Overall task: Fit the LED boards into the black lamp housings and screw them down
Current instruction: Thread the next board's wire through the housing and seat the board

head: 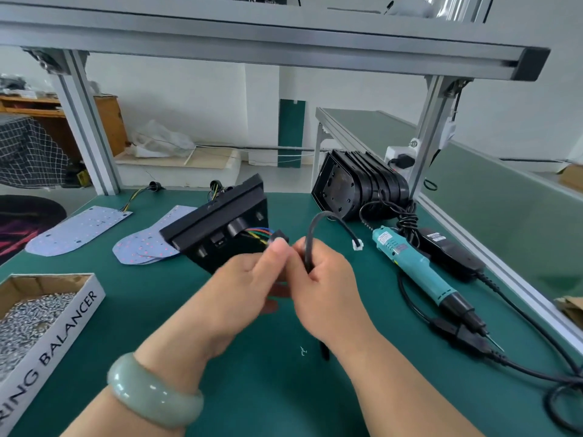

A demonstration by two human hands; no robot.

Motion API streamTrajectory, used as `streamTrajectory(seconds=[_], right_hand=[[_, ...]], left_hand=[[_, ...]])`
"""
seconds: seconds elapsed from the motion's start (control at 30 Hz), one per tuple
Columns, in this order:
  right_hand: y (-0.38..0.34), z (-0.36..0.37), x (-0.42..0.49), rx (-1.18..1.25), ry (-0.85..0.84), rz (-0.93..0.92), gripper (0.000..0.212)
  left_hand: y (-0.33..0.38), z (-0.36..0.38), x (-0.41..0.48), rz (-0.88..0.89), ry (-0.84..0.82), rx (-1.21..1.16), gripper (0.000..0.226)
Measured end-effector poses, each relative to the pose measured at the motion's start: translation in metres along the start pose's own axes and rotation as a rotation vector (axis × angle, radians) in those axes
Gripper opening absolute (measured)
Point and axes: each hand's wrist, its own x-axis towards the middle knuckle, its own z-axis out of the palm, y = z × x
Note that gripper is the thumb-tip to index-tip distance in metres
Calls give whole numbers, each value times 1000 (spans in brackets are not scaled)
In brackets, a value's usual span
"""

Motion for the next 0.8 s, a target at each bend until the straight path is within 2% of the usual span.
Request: streamTrajectory(seconds=[0.07, 0.17, 0.27, 0.37, 0.47, 0.53, 0.67, 0.8], right_hand=[[-1, -1, -2, -48, -107, -13, 31], [-1, -1, -3, -117, -231, -33, 25], [-4, 6, -4, -102, -194, -43, 29], [-4, 10, -7, -114, -116, -48, 28], [-3, 7, -8, -97, -60, -25, 27], [-4, 3, -7, -130, -36, -13, 29], [-8, 3, -6, -241, -115, -44, 30], [-14, 0, -5, -253, -206, -92, 23]], left_hand=[[-3, 8, 1, 56, 9, -175, 44], [-4, 11, 7, 66, 246, -227, 38], [-1, 16, 7, 8, 352, -320, 44], [3, 22, 4, -93, 341, -495, 45], [-3, 20, 5, -65, 290, -218, 62], [-3, 19, 4, 11, 240, -109, 56], [2, 21, 5, 29, 242, -377, 48], [9, 19, 9, -134, 272, -701, 31]])
